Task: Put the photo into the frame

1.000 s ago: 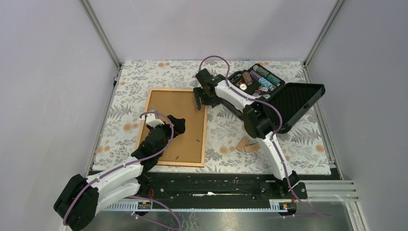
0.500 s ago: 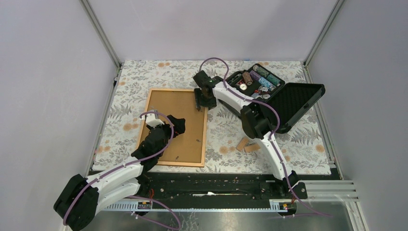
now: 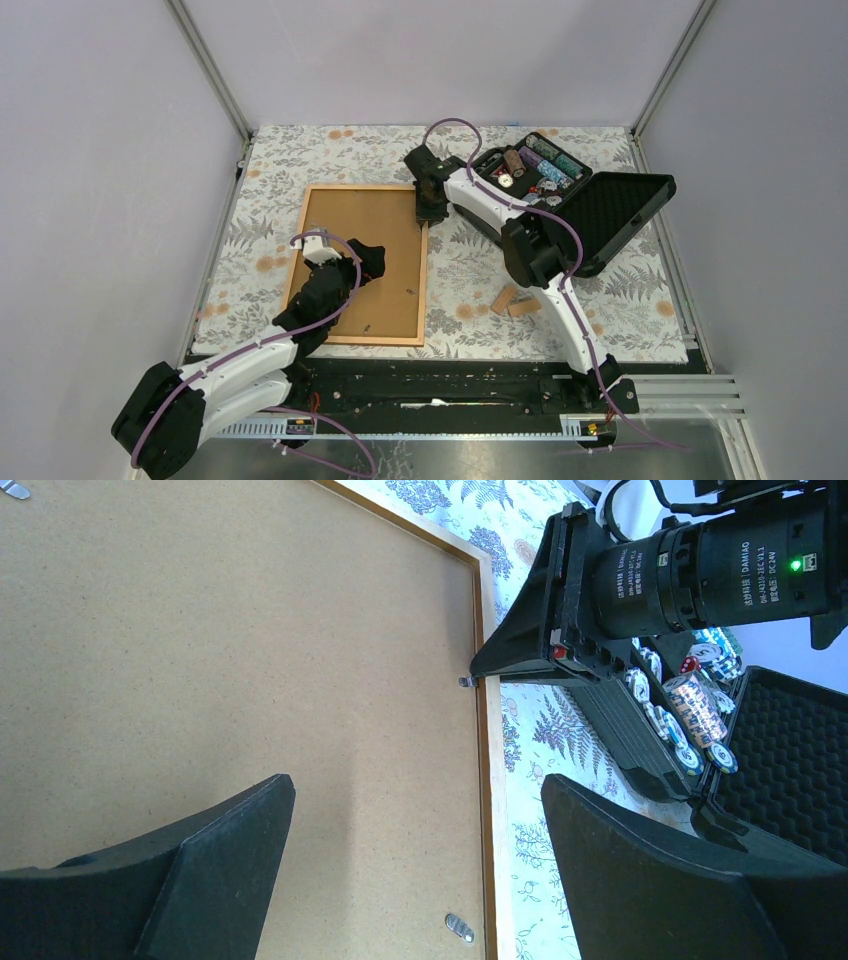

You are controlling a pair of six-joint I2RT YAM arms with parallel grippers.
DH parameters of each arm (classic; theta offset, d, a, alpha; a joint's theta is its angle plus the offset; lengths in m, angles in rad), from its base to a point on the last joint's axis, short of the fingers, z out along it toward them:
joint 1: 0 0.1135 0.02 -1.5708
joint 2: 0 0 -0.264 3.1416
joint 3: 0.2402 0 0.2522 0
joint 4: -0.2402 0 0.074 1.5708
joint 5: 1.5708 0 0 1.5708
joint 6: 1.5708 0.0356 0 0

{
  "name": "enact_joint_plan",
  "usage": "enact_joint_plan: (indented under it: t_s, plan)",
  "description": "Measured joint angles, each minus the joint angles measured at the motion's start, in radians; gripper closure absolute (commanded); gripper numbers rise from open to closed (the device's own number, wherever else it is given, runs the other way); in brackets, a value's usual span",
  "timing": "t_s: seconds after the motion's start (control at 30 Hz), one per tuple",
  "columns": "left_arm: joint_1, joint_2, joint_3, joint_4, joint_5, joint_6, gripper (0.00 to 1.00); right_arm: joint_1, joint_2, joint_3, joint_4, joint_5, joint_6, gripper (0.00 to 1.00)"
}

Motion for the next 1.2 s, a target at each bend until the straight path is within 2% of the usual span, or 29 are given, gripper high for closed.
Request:
enact_joint_plan:
  t_s: [0.17, 0.23, 0.33, 0.4, 0.47, 0.53, 0.67, 0.8, 0.93, 1.07, 1.2]
  plan:
    - [0.0, 0.0, 0.0, 0.0, 0.0, 0.0, 0.02, 0.0, 0.0, 0.006, -0.005, -0.002, 0.002, 0.8]
    - [0.0, 0.0, 0.0, 0.0, 0.0, 0.0, 0.01, -0.003, 0.002, 0.012, -0.01, -0.011, -0.006, 0.74]
    - [0.0, 0.0, 0.0, 0.0, 0.0, 0.0, 0.01, -0.01, 0.01, 0.026, -0.011, -0.047, -0.036, 0.5]
    - [0.0, 0.0, 0.0, 0.0, 0.0, 0.0, 0.01, -0.013, 0.01, 0.03, -0.011, -0.068, -0.067, 0.38]
    - [0.0, 0.0, 0.0, 0.0, 0.0, 0.0, 0.01, -0.013, 0.01, 0.033, -0.008, -0.079, -0.096, 0.29]
    - [0.0, 0.0, 0.0, 0.0, 0.0, 0.0, 0.02, -0.013, 0.008, 0.032, -0.009, -0.082, -0.124, 0.24]
    - [0.0, 0.0, 0.0, -0.001, 0.0, 0.0, 0.01, -0.011, -0.053, -0.051, 0.004, -0.092, -0.142, 0.19]
    - [0.0, 0.0, 0.0, -0.001, 0.0, 0.0, 0.01, 0.014, -0.215, -0.277, 0.047, -0.105, -0.138, 0.12]
    - [0.0, -0.009, 0.0, -0.002, -0.001, -0.003, 0.01, 0.09, -0.333, -0.45, 0.089, -0.116, -0.121, 0.11]
    - [0.0, -0.017, 0.0, -0.001, -0.003, -0.004, 0.01, 0.191, -0.375, -0.56, 0.145, -0.14, -0.109, 0.15]
    - [0.0, -0.022, 0.0, -0.006, -0.005, -0.009, 0.01, 0.244, -0.376, -0.623, 0.172, -0.146, -0.085, 0.31]
